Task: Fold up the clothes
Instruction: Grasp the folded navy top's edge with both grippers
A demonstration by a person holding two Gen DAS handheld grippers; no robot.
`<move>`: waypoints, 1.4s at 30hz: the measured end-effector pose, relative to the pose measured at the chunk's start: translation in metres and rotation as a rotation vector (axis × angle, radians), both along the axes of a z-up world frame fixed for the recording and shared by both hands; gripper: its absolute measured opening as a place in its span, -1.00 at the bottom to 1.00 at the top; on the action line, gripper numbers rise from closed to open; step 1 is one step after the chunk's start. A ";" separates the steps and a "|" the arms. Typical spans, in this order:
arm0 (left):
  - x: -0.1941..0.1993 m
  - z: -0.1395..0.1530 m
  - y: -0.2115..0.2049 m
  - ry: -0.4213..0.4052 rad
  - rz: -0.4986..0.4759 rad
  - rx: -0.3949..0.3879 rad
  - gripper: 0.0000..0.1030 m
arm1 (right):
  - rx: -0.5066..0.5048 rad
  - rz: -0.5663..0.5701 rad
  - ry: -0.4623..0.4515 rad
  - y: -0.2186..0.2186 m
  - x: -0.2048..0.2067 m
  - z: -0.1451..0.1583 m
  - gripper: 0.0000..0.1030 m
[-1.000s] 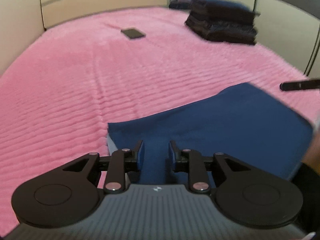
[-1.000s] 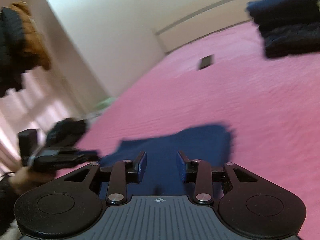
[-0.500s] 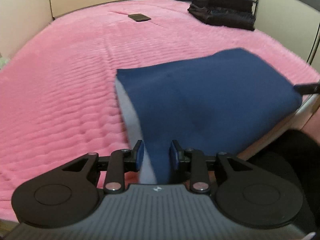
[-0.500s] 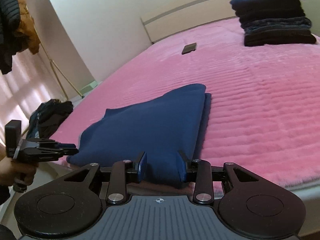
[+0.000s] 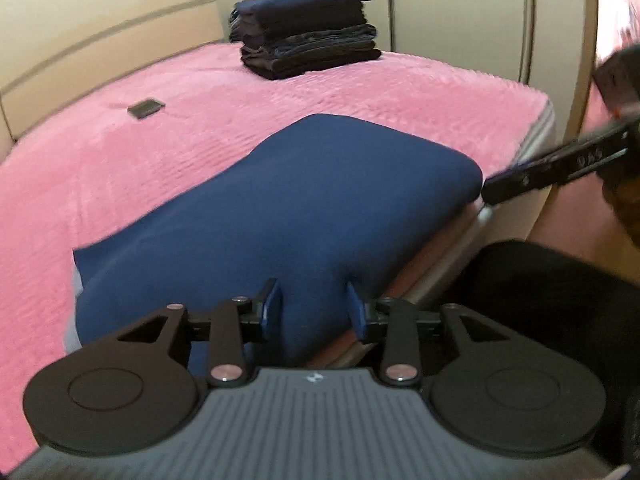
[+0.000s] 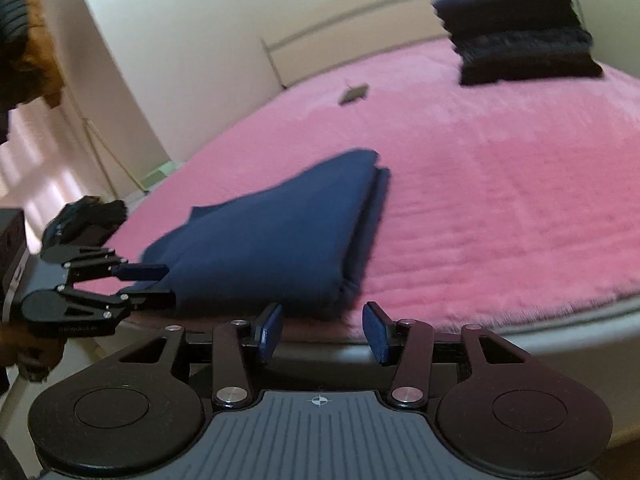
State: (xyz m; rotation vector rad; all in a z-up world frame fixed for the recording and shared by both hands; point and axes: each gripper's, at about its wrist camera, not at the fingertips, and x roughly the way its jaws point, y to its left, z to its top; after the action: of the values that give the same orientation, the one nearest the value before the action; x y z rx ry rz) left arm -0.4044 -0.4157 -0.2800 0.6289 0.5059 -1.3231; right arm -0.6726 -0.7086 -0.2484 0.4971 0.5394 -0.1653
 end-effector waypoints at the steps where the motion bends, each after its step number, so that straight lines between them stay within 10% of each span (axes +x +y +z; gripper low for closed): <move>1: 0.000 0.003 0.001 -0.011 -0.002 0.001 -0.35 | -0.009 0.016 -0.008 0.001 0.002 -0.001 -0.06; 6: 0.002 0.005 0.003 -0.059 -0.026 0.023 -0.27 | -0.159 0.126 0.050 0.013 0.028 -0.011 -0.07; 9: -0.001 0.003 0.003 -0.065 -0.025 0.034 -0.24 | -0.308 0.170 0.110 0.017 0.032 -0.010 -0.76; 15: -0.003 -0.001 0.003 -0.084 -0.027 0.050 -0.22 | -0.402 0.205 0.174 0.014 0.018 -0.004 -0.81; 22: -0.006 0.007 0.014 -0.089 0.001 0.020 -0.25 | -0.328 0.182 -0.004 0.035 0.005 0.027 -0.79; 23: -0.005 0.011 0.018 -0.080 0.014 -0.002 -0.25 | -0.318 0.192 -0.030 0.039 0.010 0.030 -0.75; 25: 0.004 0.017 0.024 -0.049 0.053 -0.044 -0.25 | -0.297 0.199 -0.046 0.043 0.024 0.029 -0.21; 26: 0.010 0.017 0.026 -0.035 0.082 -0.051 -0.25 | -0.278 0.197 -0.048 0.043 0.032 0.025 0.38; 27: 0.017 0.015 0.028 -0.020 0.112 -0.048 -0.25 | -0.251 0.195 -0.035 0.041 0.039 0.018 0.48; 34: 0.071 -0.013 0.073 0.127 0.293 -0.026 -0.04 | -0.275 0.205 0.053 0.040 0.047 0.018 0.47; 42: 0.041 0.003 0.086 -0.068 0.247 -0.032 -0.22 | -0.810 0.479 0.223 0.106 0.080 0.015 0.47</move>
State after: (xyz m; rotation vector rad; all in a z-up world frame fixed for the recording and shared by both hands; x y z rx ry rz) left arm -0.3634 -0.3295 -0.2773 0.5640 0.4892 -1.0714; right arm -0.5926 -0.6027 -0.2329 -0.4465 0.7373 0.0294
